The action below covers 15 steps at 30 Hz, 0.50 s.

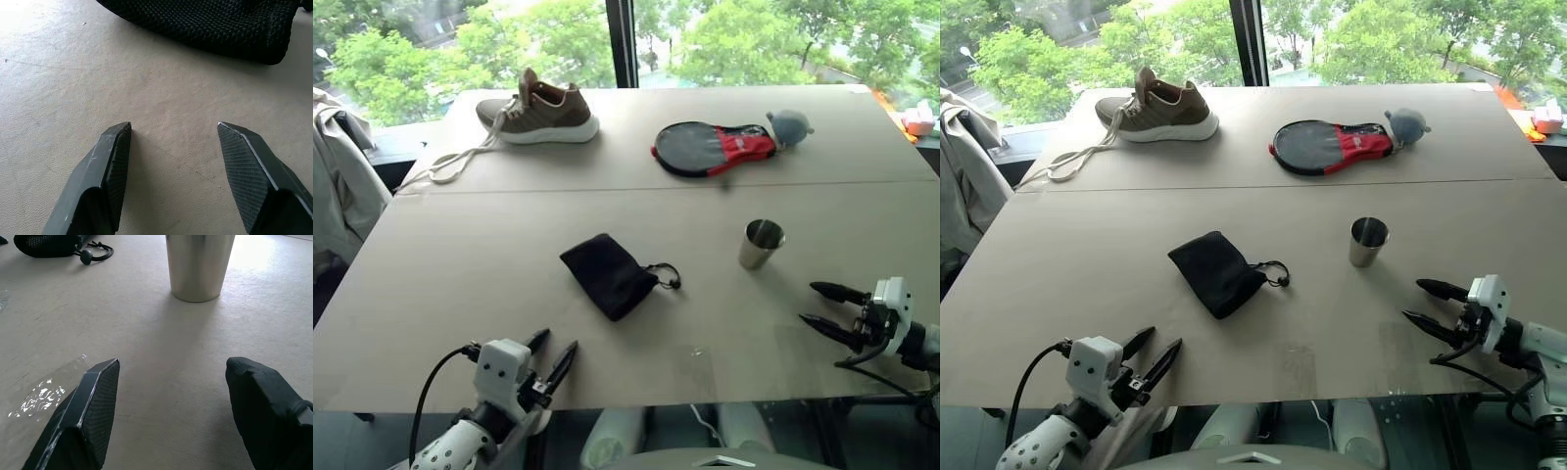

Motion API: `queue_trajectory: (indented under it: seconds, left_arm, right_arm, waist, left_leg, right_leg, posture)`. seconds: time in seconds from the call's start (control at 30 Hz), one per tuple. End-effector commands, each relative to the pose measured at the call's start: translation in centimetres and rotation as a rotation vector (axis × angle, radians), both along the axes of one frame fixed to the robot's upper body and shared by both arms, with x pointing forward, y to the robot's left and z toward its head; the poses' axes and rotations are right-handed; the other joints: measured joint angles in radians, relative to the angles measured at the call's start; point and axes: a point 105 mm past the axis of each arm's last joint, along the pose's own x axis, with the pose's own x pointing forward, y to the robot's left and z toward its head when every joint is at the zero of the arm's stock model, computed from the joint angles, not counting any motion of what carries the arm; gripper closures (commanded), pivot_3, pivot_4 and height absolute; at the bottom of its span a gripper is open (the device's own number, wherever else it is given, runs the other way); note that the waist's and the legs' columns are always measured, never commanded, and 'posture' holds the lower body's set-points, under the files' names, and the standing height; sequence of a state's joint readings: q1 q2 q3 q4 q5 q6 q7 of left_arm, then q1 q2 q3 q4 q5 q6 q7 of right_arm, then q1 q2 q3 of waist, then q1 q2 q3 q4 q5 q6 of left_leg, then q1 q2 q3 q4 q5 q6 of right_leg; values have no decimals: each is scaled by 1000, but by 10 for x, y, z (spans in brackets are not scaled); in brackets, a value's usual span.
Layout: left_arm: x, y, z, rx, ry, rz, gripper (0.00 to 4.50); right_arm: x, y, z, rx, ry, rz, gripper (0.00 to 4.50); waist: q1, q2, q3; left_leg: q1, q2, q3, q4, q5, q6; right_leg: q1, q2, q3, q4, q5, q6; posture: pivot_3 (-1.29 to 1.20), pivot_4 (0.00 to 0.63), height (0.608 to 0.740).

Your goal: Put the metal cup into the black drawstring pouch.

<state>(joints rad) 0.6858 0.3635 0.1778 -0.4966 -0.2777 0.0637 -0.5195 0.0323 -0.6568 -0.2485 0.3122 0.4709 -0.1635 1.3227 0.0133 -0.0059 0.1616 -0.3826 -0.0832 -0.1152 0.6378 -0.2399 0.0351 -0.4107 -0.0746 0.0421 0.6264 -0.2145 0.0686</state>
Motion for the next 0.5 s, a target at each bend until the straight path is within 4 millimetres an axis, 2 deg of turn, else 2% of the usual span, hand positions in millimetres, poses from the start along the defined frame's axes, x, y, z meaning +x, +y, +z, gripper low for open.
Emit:
queue_trajectory:
  seconds: [0.03,0.5]
  left_arm:
    - [-2,-4,0,-6,-5,-25,1603]
    - [-2,-8,5,-40,-21,-49,1603]
  right_arm:
    - [-2,-3,11,7,-61,-4,1028]
    - [-5,-3,11,10,-60,-1,1028]
  waist:
    - [0,0,0]
    - [0,-1,1]
  left_leg:
    - [0,0,0,0,0,0]
    - [0,0,0,0,0,0]
  right_leg:
    - [0,0,0,0,0,0]
    - [0,0,0,0,0,0]
  posture:
    - [0,150,736]
    - [0,150,736]
